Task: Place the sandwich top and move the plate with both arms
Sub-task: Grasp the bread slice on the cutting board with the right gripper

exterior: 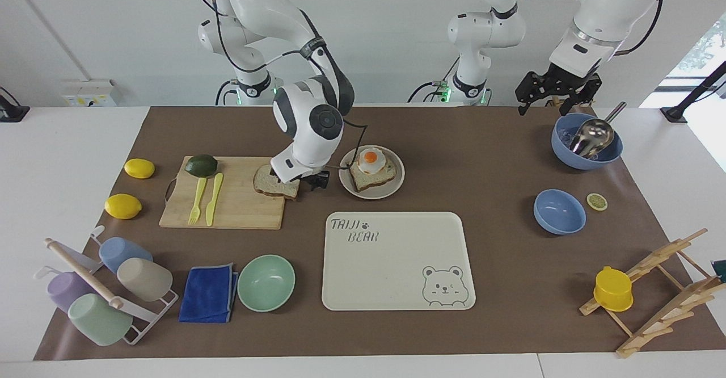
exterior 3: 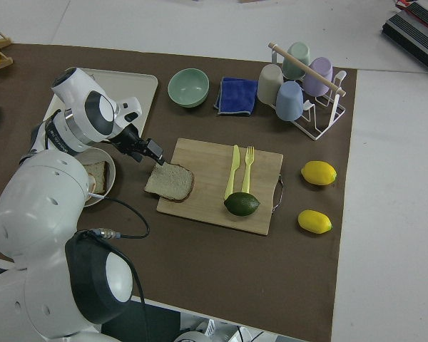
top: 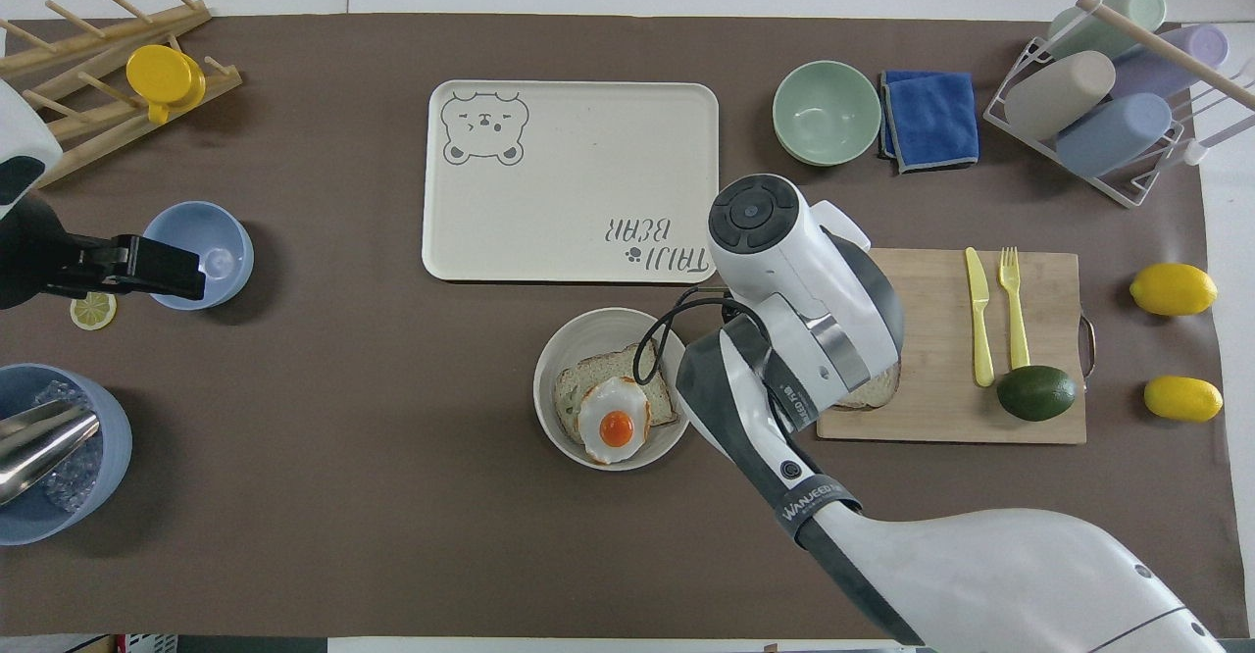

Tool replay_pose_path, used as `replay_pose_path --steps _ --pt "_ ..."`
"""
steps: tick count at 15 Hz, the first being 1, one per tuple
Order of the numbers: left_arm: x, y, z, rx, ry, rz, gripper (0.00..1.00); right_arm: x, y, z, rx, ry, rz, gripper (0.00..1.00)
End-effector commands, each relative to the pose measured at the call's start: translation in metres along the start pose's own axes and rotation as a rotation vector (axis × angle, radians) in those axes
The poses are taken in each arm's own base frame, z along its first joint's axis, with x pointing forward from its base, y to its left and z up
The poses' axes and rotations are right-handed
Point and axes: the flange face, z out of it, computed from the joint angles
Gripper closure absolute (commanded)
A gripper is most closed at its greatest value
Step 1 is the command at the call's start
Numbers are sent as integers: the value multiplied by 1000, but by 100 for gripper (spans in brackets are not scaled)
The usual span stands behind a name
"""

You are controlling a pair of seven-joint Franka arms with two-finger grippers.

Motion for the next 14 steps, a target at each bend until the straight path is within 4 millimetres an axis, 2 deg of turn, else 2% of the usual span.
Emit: replay_pose_path --steps 1,3,9,11,14 --pt "-9 -2 -1 9 7 8 0 -11 5 10 -3 19 7 5" --pt "-9 -2 0 9 4 7 0 -19 7 24 -3 12 0 8" --pt "-8 -6 0 9 8 4 0 -24 10 26 -19 -6 -4 16" --pt "-8 -7 0 9 10 2 0 -26 11 26 -27 -9 -7 29" --pt "-8 -2 -1 9 11 7 0 -28 11 32 -33 -17 -9 30"
